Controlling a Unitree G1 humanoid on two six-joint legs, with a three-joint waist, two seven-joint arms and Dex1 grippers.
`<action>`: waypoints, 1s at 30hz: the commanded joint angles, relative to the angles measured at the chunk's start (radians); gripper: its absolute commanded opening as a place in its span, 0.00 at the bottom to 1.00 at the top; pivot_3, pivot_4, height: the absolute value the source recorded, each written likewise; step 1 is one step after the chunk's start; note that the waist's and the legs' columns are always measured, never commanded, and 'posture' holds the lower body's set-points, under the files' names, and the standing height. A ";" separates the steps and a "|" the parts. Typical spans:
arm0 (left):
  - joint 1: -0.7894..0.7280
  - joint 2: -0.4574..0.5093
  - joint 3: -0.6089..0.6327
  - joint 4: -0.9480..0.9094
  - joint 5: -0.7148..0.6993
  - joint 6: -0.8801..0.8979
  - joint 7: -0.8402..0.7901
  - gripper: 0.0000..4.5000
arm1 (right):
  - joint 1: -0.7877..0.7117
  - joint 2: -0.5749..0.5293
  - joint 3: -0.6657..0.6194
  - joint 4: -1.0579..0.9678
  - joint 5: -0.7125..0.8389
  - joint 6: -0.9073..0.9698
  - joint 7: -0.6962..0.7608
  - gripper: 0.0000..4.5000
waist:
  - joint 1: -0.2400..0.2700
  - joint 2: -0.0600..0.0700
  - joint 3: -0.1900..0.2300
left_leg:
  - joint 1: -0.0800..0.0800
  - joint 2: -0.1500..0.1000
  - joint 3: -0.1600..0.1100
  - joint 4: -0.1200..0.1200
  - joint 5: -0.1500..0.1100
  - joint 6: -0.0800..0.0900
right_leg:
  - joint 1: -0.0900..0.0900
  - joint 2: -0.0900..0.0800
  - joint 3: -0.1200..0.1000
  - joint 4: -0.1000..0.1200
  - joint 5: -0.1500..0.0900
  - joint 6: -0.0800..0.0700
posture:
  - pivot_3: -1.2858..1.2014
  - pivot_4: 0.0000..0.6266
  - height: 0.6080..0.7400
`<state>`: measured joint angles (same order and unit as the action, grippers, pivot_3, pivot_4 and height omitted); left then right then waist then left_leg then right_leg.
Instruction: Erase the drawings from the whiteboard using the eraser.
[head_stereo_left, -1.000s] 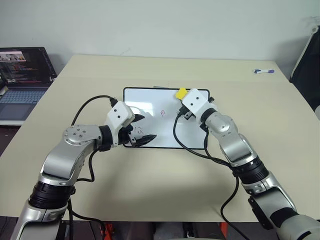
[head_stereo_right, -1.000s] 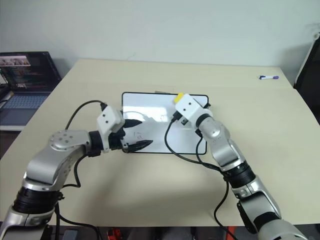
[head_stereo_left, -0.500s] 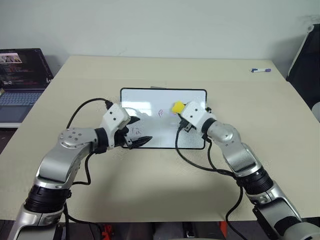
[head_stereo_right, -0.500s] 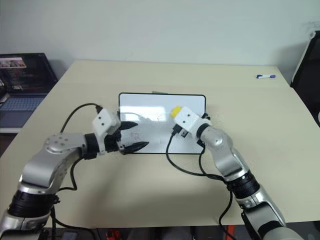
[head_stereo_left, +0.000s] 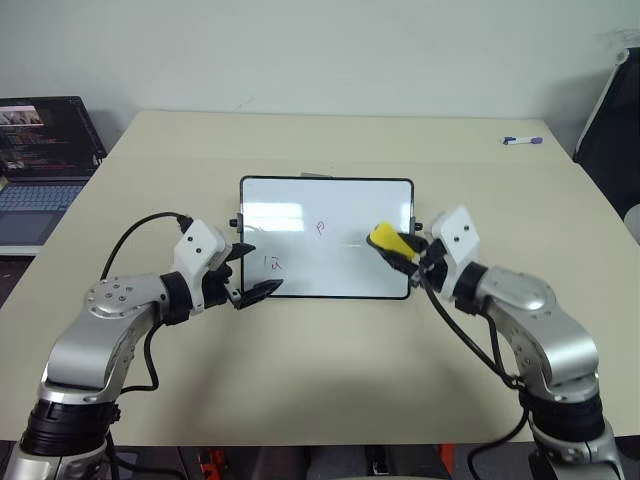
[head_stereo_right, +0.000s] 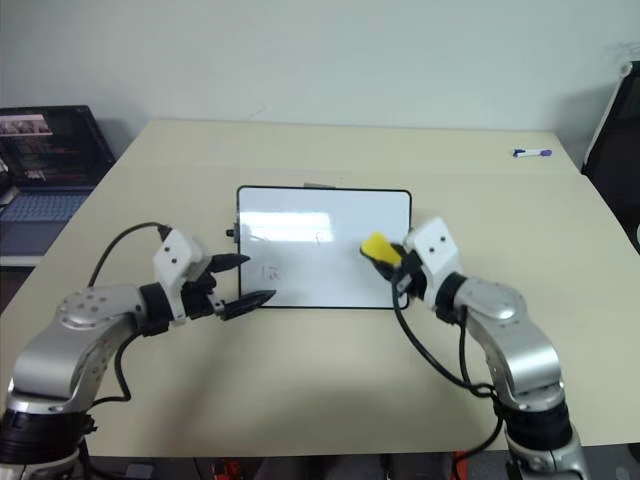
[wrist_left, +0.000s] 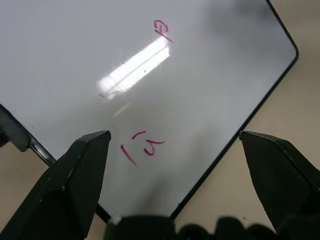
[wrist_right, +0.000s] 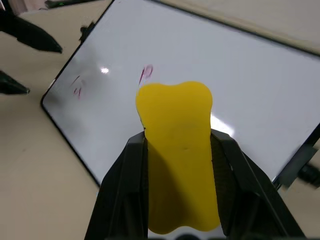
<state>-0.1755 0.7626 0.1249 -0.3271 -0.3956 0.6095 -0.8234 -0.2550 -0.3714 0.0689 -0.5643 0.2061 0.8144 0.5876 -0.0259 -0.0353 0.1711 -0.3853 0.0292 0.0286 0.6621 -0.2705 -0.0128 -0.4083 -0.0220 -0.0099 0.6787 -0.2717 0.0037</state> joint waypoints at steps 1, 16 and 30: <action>0.007 0.010 0.039 -0.051 -0.017 -0.002 0.013 1.00 | 0.026 0.006 0.030 -0.034 0.002 -0.061 -0.022 0.29 | -0.001 0.000 0.000 | 0.000 0.000 0.000 0.000 0.000 0.000 | 0.000 0.000 0.000 0.000 0.000 0.000 | 0.52 0.24 1.00; -0.016 0.019 0.031 -0.057 -0.007 0.007 0.036 1.00 | -0.038 0.002 0.121 -0.015 -0.042 -0.146 -0.082 0.29 | -0.001 0.000 0.000 | 0.000 0.000 0.000 0.000 0.000 0.000 | 0.000 0.001 0.000 0.000 0.000 0.001 | 0.52 0.24 1.00; -0.026 0.021 0.006 -0.022 0.010 -0.010 0.031 1.00 | -0.226 -0.016 0.221 0.123 -0.193 -0.236 -0.127 0.29 | -0.003 0.000 0.001 | 0.000 0.000 0.000 0.000 0.000 0.000 | 0.000 0.001 0.000 0.000 0.000 0.000 | 0.52 0.24 1.00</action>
<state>-0.1888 0.7636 0.1213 -0.3432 -0.3919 0.6200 -0.7831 -0.4426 -0.3848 0.2713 -0.4464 0.0543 0.6339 0.4702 -0.0287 -0.0356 0.1716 -0.3851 0.0290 0.0290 0.6623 -0.2705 -0.0129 -0.4087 -0.0215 -0.0098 0.6783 -0.2719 0.0037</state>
